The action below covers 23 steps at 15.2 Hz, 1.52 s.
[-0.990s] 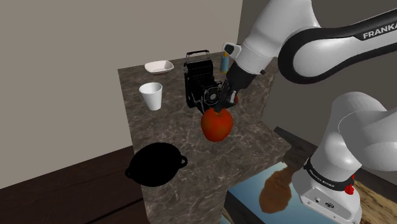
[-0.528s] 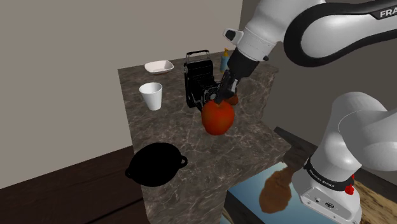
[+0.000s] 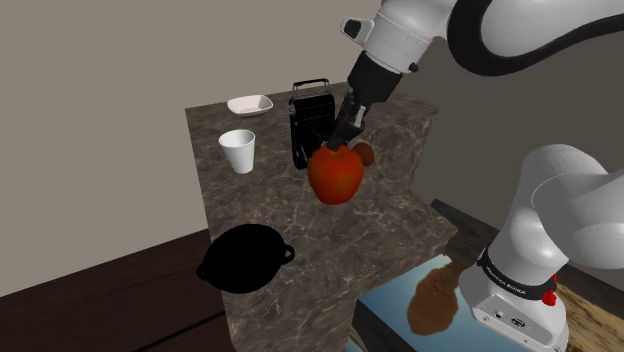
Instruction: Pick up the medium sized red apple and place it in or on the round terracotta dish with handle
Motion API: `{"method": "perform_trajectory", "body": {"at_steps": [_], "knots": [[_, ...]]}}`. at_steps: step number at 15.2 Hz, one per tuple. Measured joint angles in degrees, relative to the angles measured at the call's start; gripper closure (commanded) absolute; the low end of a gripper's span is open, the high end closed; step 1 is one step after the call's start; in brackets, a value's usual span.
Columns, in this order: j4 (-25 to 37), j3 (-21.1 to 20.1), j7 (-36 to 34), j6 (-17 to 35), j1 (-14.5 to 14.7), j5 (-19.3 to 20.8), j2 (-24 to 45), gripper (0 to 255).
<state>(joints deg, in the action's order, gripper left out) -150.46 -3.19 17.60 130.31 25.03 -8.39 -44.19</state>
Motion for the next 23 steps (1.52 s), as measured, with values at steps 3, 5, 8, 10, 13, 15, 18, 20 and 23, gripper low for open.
{"method": "perform_trajectory", "body": {"at_steps": [3,5,8,10,13,15,18,20,23], "knots": [[5.32,-2.45,-2.69,0.00,0.38,-0.21,5.06,255],[8.91,-4.17,-4.63,-0.16,0.49,-0.14,8.30,255],[14.85,-6.94,-7.81,-0.58,0.41,0.40,13.52,255],[19.41,-8.86,-10.02,-0.54,0.15,1.17,17.94,255],[26.04,-11.53,-13.48,-1.86,-0.17,2.73,23.06,255],[30.95,-13.61,-16.32,-3.13,-0.28,4.24,26.63,255],[35.68,-15.20,-18.66,-4.06,-0.45,5.93,30.51,255],[35.24,-15.42,-18.98,-3.05,-0.46,6.18,31.11,255],[33.54,-15.60,-19.18,-0.98,-0.44,6.33,31.51,255]]}}
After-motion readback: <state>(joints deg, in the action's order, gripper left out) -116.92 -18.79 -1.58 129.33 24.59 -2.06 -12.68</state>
